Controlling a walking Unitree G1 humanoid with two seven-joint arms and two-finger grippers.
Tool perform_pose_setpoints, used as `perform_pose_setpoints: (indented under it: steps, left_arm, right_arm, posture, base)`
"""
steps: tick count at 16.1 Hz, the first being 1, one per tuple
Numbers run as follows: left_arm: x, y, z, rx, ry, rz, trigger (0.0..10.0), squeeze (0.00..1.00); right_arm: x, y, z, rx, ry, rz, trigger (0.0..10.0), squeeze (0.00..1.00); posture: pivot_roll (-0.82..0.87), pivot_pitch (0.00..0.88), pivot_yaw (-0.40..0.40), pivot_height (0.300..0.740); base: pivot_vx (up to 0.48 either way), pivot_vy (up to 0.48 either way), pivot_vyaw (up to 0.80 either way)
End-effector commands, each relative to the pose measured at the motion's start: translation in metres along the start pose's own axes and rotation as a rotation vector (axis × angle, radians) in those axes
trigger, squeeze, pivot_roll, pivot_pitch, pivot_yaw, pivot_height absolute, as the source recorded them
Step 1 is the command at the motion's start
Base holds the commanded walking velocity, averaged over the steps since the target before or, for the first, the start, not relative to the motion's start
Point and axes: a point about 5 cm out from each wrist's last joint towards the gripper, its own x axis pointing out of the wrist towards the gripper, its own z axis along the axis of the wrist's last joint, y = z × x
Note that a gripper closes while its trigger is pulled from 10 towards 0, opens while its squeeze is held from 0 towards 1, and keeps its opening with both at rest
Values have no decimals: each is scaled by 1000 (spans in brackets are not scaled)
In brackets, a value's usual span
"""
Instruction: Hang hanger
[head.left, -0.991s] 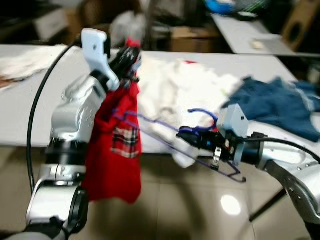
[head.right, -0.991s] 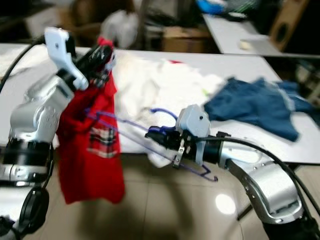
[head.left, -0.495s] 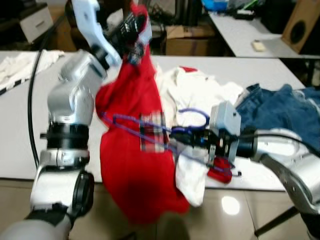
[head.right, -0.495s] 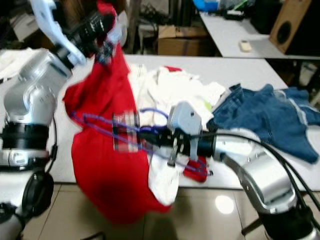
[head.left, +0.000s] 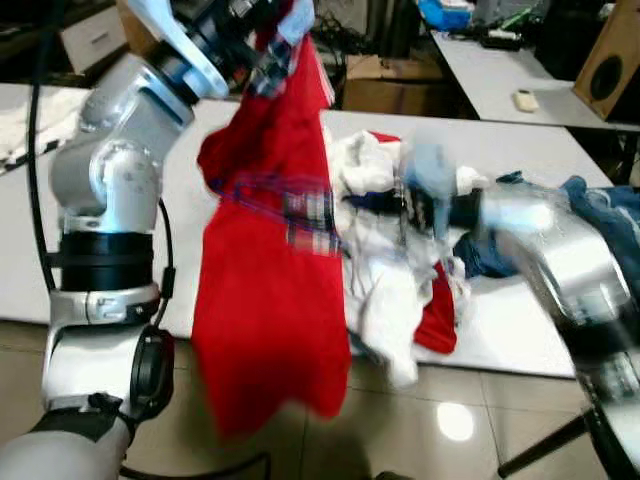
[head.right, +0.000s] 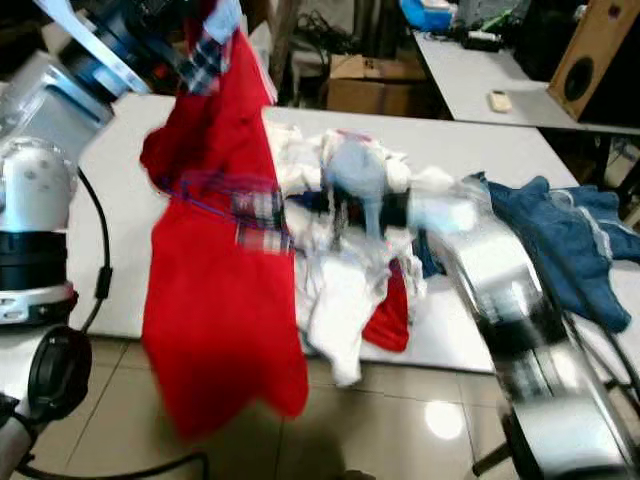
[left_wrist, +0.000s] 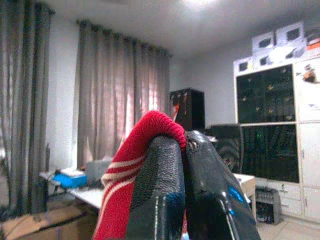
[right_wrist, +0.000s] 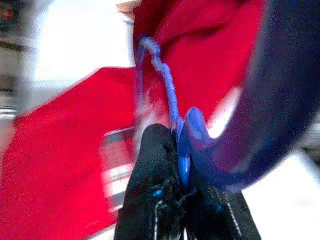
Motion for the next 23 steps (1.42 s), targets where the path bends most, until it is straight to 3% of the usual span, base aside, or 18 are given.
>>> perform_pose_setpoints:
  steps: [1,2,3,4,5,7,8,10,11,12,14,15,17,21,22,23]
  left_arm:
    - [12,-12,25,38,-93,-74,10000,0]
    - [11,-9,41,51,-202,-47,10000,0]
    - [10,-8,45,49,-229,-32,10000,0]
    - [7,-5,57,43,-310,-13,10000,0]
    - [4,-4,64,43,-355,-6,10000,0]
    - [2,-3,63,29,-357,4,10000,0]
    - [1,-2,61,26,-346,8,10000,0]
    - [4,-1,34,22,-246,47,10000,0]
    - [6,-5,20,-4,-195,46,10000,0]
    - [7,-5,9,-3,-138,61,10000,0]
    - [4,-8,-60,3,179,172,10000,0]
    - [2,-9,-70,-4,217,181,10000,0]
    - [-1,1,-96,5,294,266,10000,0]
    - [9,31,-86,92,268,400,10000,0]
    - [3,44,-87,102,288,463,10000,0]
    - [-10,50,-98,158,377,462,10000,0]
  right_arm:
    - [-5,-30,6,-59,18,-193,10000,0]
    - [-15,-78,47,-157,-98,-511,10000,0]
    - [-20,-87,59,-163,-143,-583,10000,0]
    - [-42,-110,93,-225,-275,-784,10000,0]
    - [-65,-120,119,-313,-376,-913,10000,0]
    - [-76,-125,131,-411,-418,-942,10000,0]
    - [-75,-125,129,-417,-408,-911,10000,0]
    - [-44,-109,61,-353,-154,-590,10000,0]
    - [-35,-95,27,-318,-69,-494,10000,0]
    - [-31,-85,8,-284,-32,-435,10000,0]
    - [-32,-22,-71,-109,74,-177,10000,0]
    - [-33,-12,-79,-89,84,-142,10000,0]
    - [-53,20,-91,18,79,-52,10000,0]
    - [-84,36,-70,20,83,26,10000,0]
    - [-92,39,-63,6,104,51,10000,0]
    - [-102,36,-51,4,97,20,10000,0]
  posture:
    - [-167,0,-17,740]
    - [-161,0,-23,740]
    - [-161,0,-23,740]
    - [-156,0,-31,740]
    - [-156,0,-32,740]
    - [-161,0,-28,740]
    - [-161,0,-28,740]
    - [-166,0,-24,740]
    - [-173,0,-17,740]
    - [-173,0,-17,740]
    - [-177,0,-2,740]
    - [-178,0,0,740]
    - [-194,0,28,740]
    - [-208,0,50,740]
    - [-210,0,53,740]
    - [-212,0,55,740]
  base:
    - [0,0,0]
    - [0,0,0]
    - [0,0,0]
    - [0,0,0]
    - [0,0,0]
    - [0,0,0]
    - [0,0,0]
    - [0,0,0]
    - [0,0,0]
    - [0,0,0]
    - [0,0,0]
    - [0,0,0]
    - [0,0,0]
    - [0,0,0]
    - [0,0,0]
    - [0,0,0]
